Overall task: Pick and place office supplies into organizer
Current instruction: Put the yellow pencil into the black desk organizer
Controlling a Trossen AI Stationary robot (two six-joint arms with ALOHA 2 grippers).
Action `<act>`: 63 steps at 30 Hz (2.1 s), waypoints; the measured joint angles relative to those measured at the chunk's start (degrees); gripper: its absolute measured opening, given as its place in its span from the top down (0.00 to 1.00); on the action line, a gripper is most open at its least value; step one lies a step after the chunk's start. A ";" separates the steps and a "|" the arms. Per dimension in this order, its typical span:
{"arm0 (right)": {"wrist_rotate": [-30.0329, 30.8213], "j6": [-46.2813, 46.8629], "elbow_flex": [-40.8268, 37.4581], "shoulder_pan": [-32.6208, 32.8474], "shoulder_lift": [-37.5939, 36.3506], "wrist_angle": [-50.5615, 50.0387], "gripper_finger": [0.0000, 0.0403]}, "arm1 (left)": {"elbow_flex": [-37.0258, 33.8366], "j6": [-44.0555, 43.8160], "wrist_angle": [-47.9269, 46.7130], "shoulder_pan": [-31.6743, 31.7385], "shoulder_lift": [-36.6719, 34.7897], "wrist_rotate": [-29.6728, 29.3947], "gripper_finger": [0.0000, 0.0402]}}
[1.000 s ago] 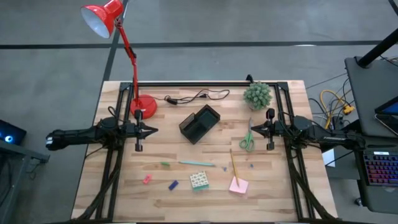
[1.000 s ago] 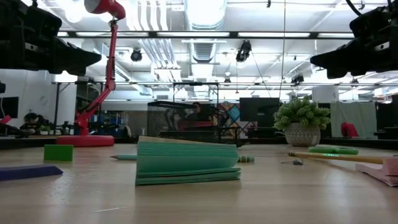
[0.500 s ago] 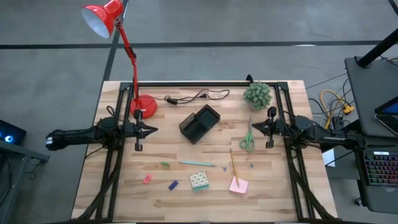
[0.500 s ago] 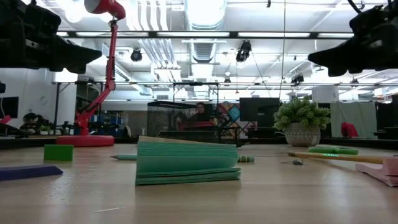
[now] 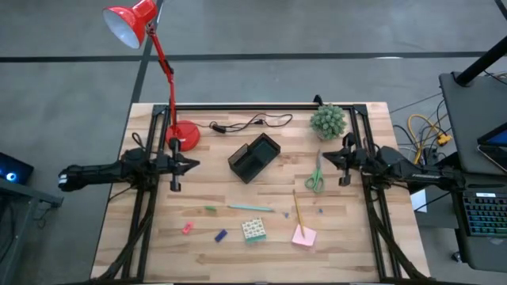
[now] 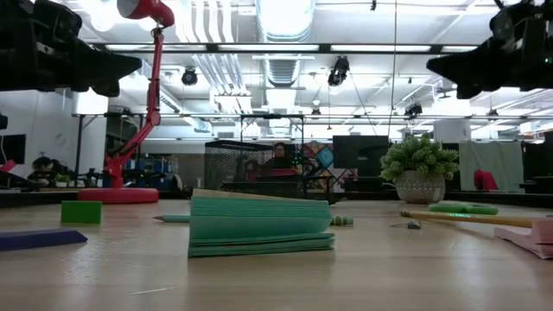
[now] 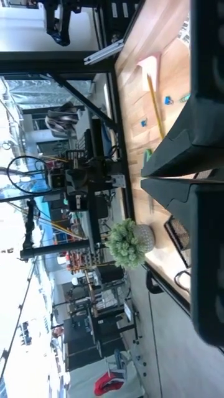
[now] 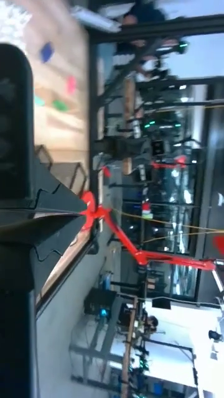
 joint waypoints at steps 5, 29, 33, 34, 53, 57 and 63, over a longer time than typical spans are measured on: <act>0.04 2.53 0.00 0.00 0.04 6.26 0.98 | 0.00 0.10 3.28 0.00 -0.02 0.00 1.00; -3.36 23.44 0.04 0.05 12.57 25.02 0.67 | -0.01 4.74 13.84 0.01 0.99 -4.79 1.00; -0.04 27.78 2.61 0.04 15.88 21.50 0.66 | -0.01 5.01 12.93 0.01 2.06 -7.34 1.00; 1.51 29.12 3.76 0.03 16.83 18.80 0.66 | 0.01 5.04 13.01 0.01 2.30 -7.99 1.00; 4.14 55.28 45.19 8.05 51.48 -31.81 0.71 | -0.01 4.79 14.49 0.01 3.73 -8.24 1.00; 5.73 59.48 55.18 12.96 59.26 -44.91 0.71 | 0.01 4.83 14.53 0.01 3.82 -8.24 1.00; 7.61 73.51 66.39 21.22 70.41 -62.27 0.72 | 0.01 4.94 14.47 -0.01 3.82 -8.24 1.00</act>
